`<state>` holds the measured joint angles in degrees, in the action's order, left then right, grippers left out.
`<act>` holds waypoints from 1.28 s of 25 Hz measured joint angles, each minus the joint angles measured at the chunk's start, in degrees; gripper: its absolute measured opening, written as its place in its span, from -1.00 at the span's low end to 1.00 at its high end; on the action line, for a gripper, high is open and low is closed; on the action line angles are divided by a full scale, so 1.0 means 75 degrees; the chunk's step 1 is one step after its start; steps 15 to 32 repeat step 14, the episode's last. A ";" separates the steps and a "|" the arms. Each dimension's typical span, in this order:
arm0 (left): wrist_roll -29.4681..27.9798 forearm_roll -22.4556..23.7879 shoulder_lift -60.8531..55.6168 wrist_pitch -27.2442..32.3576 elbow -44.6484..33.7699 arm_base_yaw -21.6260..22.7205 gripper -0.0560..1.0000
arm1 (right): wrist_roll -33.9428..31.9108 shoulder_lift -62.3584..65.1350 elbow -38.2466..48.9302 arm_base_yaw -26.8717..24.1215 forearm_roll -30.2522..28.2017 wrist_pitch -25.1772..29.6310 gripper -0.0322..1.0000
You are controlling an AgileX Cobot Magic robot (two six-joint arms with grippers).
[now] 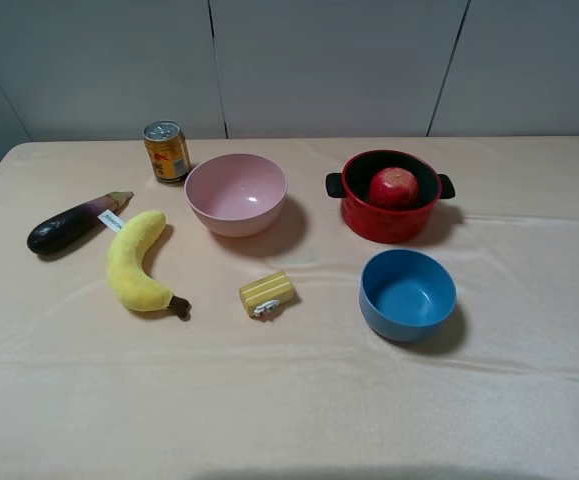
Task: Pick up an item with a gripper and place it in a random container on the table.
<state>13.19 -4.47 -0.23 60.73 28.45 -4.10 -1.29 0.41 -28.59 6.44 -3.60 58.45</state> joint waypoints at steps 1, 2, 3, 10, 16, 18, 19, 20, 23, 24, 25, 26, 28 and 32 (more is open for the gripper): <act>0.0000 0.0000 0.0000 0.0000 0.0000 0.0000 0.98 | 0.0000 0.0000 0.0000 0.0000 0.0000 0.0000 0.41; 0.0000 0.0000 0.0000 0.0000 0.0000 0.0000 0.98 | 0.0000 0.0000 0.0000 0.0000 0.0000 0.0000 0.41; 0.0000 0.0000 0.0000 0.0000 0.0000 0.0000 0.98 | 0.0000 0.0000 0.0000 0.0000 0.0000 0.0000 0.41; 0.0000 0.0000 0.0000 0.0000 0.0000 0.0000 0.98 | 0.0000 0.0000 0.0000 0.0000 0.0000 0.0000 0.41; 0.0000 0.0000 0.0000 0.0000 0.0000 0.0000 0.98 | 0.0000 0.0000 0.0000 0.0000 0.0000 0.0000 0.41; 0.0000 0.0000 0.0000 0.0000 0.0000 0.0000 0.98 | 0.0000 0.0000 0.0000 0.0000 0.0000 0.0000 0.41; 0.0000 0.0000 0.0000 0.0000 0.0000 0.0000 0.98 | 0.0000 0.0000 0.0000 0.0000 0.0000 0.0000 0.41; 0.0000 0.0000 0.0000 0.0000 0.0000 0.0000 0.98 | 0.0000 0.0000 0.0000 0.0000 0.0000 0.0000 0.41; 0.0000 0.0000 0.0000 0.0000 0.0000 0.0000 0.98 | 0.0000 0.0000 0.0000 0.0000 0.0000 0.0000 0.41; 0.0000 0.0000 0.0000 0.0000 0.0000 0.0000 0.98 | 0.0000 0.0000 0.0000 0.0000 0.0000 0.0000 0.41; 0.0000 0.0000 0.0000 0.0000 0.0000 0.0000 0.98 | 0.0000 0.0000 0.0000 0.0000 0.0000 0.0000 0.41; 0.0000 0.0000 0.0000 0.0000 0.0000 0.0000 0.98 | 0.0000 0.0000 0.0000 0.0000 0.0000 0.0000 0.41; 0.0000 0.0000 0.0000 0.0000 0.0000 0.0000 0.98 | 0.0000 0.0000 0.0000 0.0000 0.0000 0.0000 0.41; 0.0000 0.0000 0.0000 0.0000 0.0000 0.0000 0.98 | 0.0000 0.0000 0.0000 0.0000 0.0000 0.0000 0.41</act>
